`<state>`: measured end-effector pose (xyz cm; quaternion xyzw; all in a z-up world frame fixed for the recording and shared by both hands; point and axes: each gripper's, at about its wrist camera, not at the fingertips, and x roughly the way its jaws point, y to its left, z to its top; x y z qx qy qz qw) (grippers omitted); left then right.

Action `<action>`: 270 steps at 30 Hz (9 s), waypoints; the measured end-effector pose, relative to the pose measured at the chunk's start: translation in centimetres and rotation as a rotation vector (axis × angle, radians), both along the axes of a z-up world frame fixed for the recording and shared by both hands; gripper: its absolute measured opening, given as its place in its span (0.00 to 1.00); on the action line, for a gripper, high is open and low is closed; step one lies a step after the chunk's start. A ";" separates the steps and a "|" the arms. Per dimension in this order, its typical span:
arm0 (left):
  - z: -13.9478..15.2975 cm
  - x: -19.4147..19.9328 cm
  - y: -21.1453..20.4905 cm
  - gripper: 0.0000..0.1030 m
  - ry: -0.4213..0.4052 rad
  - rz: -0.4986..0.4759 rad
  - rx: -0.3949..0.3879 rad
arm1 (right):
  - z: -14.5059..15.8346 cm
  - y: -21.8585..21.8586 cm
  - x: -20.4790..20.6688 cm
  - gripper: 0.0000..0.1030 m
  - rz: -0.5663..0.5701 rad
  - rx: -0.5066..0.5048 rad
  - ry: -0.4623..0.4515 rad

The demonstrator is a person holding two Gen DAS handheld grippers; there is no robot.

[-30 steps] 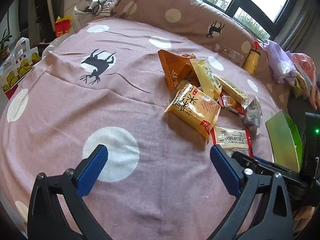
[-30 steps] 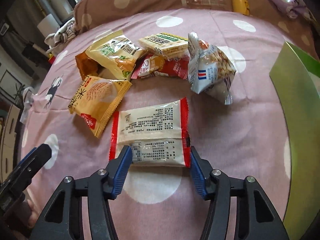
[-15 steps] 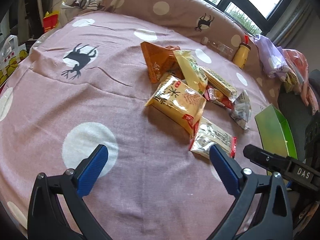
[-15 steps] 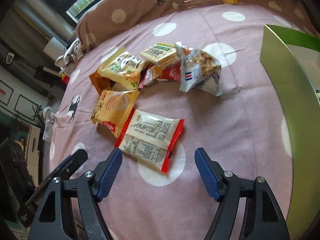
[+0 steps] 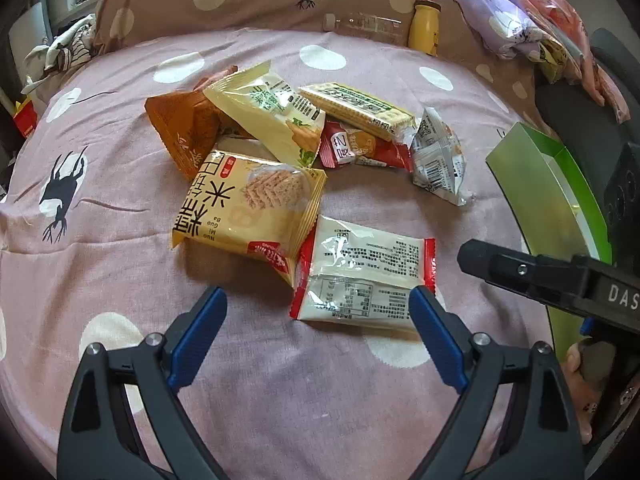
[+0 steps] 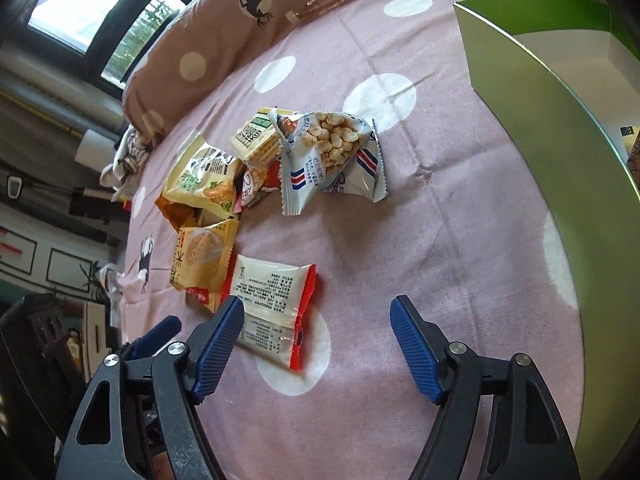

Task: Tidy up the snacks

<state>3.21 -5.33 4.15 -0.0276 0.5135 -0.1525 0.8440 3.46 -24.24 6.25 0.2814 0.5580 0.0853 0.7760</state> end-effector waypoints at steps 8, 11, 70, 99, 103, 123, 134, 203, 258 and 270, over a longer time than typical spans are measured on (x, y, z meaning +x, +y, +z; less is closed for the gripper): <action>-2.3 0.7 -0.1 0.89 0.047 -0.022 -0.041 | -0.6 0.6 0.4 0.74 -0.002 0.013 0.011; -2.5 1.0 0.1 0.89 0.049 -0.025 -0.057 | -0.7 1.0 0.5 0.73 0.006 0.020 0.009; 8.4 -1.7 -16.4 0.43 -0.267 -0.310 -0.141 | 9.8 -10.1 -3.3 0.48 -0.176 -0.133 -0.353; 6.3 1.1 -25.8 0.42 -0.148 -0.452 -0.061 | 5.7 -19.3 -2.3 0.48 -0.407 -0.059 -0.234; 5.8 1.5 -26.8 0.42 -0.130 -0.469 -0.041 | 4.9 -20.2 -2.1 0.48 -0.433 -0.046 -0.206; 4.6 1.7 -28.1 0.46 -0.076 -0.480 -0.048 | 3.8 -21.5 -2.6 0.62 -0.528 -0.081 -0.145; 7.9 -1.3 -18.0 0.80 -0.225 -0.294 -0.159 | 6.7 -18.7 -3.2 0.83 -0.485 -0.133 -0.280; 1.6 -3.2 7.0 0.92 -0.097 0.294 -0.110 | 6.1 4.0 -2.2 0.76 0.240 -0.170 -0.284; 2.0 -4.5 1.4 0.29 -0.094 0.019 -0.259 | 3.5 8.5 -1.2 0.44 0.337 -0.027 -0.297; 5.0 -6.2 1.6 0.29 -0.209 0.003 -0.255 | 7.4 8.4 -3.1 0.44 0.326 -0.041 -0.412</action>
